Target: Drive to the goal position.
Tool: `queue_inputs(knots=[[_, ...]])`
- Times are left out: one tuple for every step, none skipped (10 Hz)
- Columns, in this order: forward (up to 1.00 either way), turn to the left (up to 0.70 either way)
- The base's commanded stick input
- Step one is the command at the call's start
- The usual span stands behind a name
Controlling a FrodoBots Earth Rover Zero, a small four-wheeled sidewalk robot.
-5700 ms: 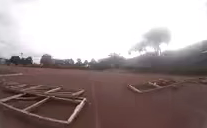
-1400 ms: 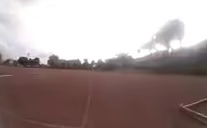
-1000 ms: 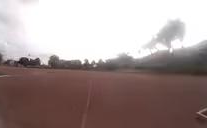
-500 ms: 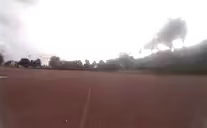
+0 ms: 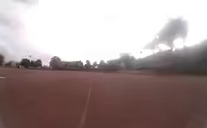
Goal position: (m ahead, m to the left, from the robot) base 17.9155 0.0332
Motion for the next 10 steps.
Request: queue_inputs(knots=[[0.70, 0.00], [0.70, 0.00], [0.70, 0.00], [0.70, 0.00], [0.70, 0.00], [0.70, 0.00], [0.70, 0.00], [0.70, 0.00], [0.70, 0.00], [0.70, 0.00]])
